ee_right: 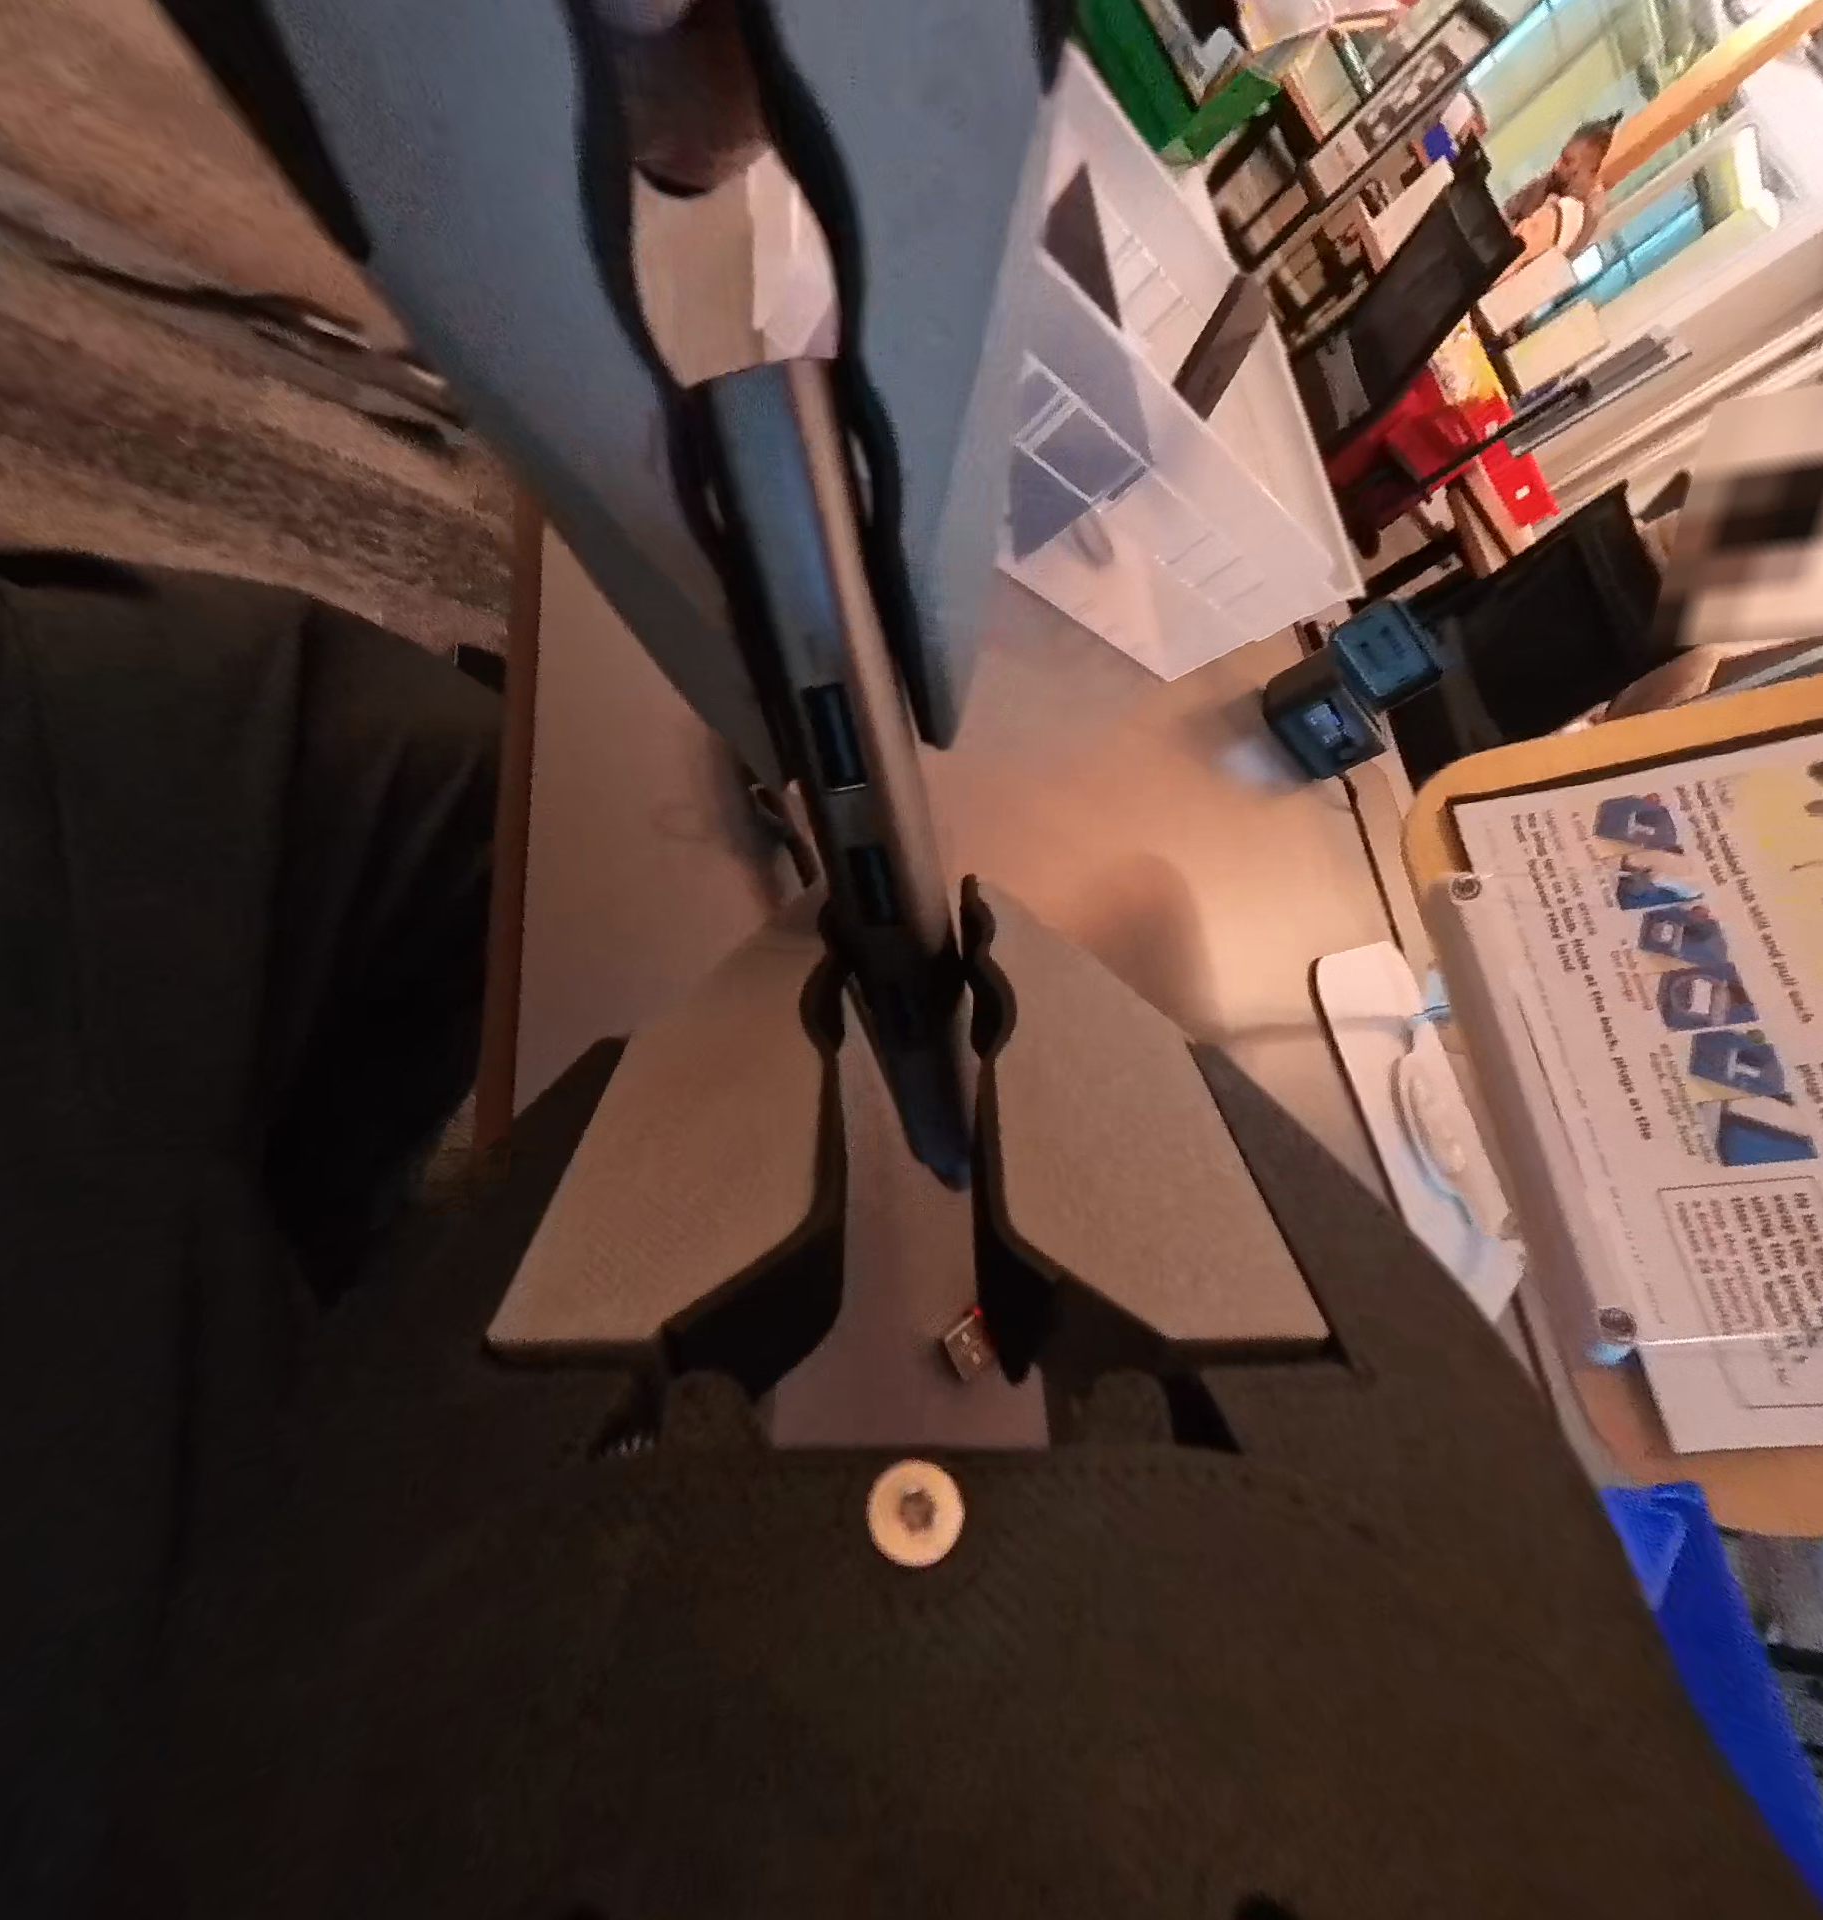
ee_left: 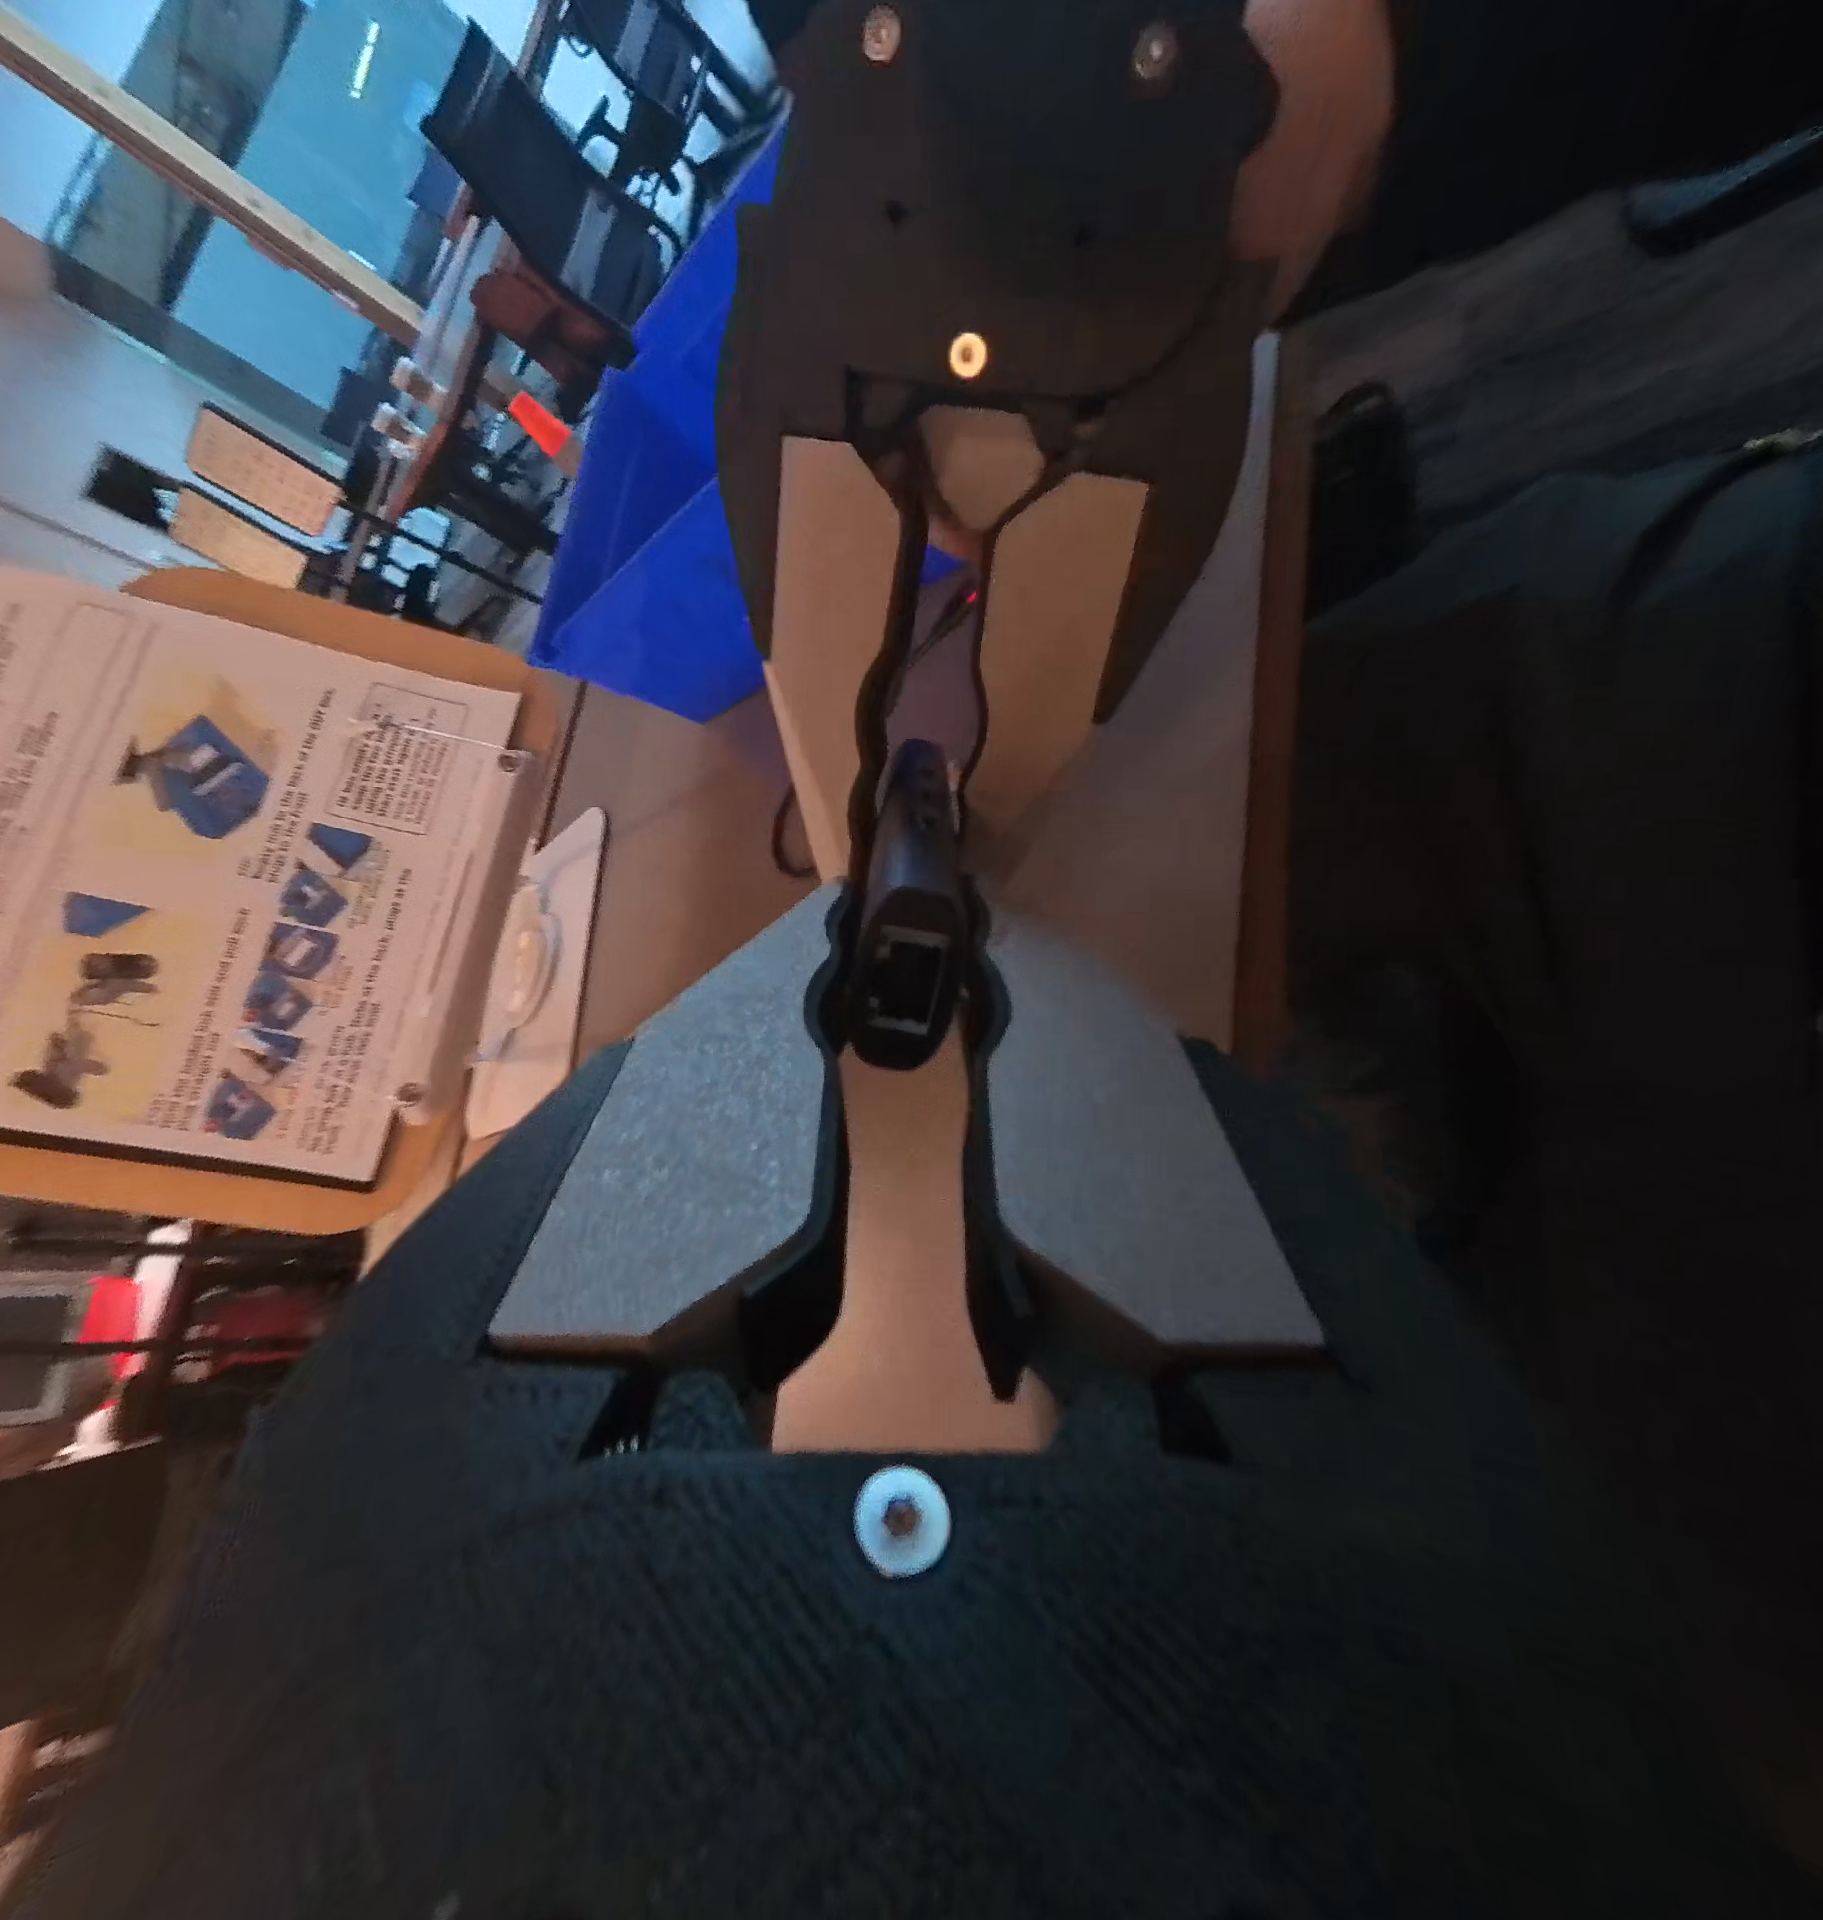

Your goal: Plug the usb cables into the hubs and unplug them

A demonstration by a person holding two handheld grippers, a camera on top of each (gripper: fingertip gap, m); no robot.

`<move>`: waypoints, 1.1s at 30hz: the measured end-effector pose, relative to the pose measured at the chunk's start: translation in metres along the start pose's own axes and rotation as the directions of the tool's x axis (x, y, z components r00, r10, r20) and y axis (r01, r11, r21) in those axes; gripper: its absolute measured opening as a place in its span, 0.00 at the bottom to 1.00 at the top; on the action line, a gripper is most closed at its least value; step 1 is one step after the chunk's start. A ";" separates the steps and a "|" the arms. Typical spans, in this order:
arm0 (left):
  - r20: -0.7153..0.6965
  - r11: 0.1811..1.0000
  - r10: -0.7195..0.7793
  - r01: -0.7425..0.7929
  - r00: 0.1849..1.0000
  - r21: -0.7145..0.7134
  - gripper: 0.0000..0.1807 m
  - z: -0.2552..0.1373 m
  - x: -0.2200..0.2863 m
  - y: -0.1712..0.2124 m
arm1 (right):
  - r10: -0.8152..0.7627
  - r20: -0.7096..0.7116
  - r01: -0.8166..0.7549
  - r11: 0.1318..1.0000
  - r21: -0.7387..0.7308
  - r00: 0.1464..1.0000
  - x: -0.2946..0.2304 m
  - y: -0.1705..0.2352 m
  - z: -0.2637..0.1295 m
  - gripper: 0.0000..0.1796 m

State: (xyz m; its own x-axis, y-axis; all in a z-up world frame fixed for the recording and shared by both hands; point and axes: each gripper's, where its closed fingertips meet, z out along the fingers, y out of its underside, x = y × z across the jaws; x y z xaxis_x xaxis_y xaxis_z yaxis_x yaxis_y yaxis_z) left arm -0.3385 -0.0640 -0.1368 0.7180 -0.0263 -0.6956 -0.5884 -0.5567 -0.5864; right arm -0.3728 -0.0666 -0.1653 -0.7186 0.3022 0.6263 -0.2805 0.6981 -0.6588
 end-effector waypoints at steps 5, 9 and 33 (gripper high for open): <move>0.077 0.999 0.053 -0.052 0.996 -0.014 0.08 -0.008 -0.010 -0.007 | 0.065 -0.006 -0.064 0.997 0.051 0.998 0.011 -0.010 -0.014 0.12; 0.100 0.997 0.057 -0.062 0.993 0.048 0.08 -0.013 -0.011 -0.021 | 0.005 -0.029 -0.002 0.997 0.083 1.000 0.013 -0.018 -0.027 0.12; 0.085 0.999 0.045 -0.043 0.995 -0.025 0.08 -0.002 -0.008 -0.004 | -0.130 -0.086 0.134 0.990 0.035 0.988 0.010 -0.020 -0.023 0.09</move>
State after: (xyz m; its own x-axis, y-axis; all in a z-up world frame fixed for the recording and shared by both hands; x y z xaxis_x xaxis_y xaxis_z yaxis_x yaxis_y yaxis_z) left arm -0.3410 -0.0627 -0.1279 0.6569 0.0193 -0.7537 -0.6092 -0.5754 -0.5457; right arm -0.3595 -0.0621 -0.1362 -0.6189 0.2632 0.7401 -0.3961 0.7091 -0.5834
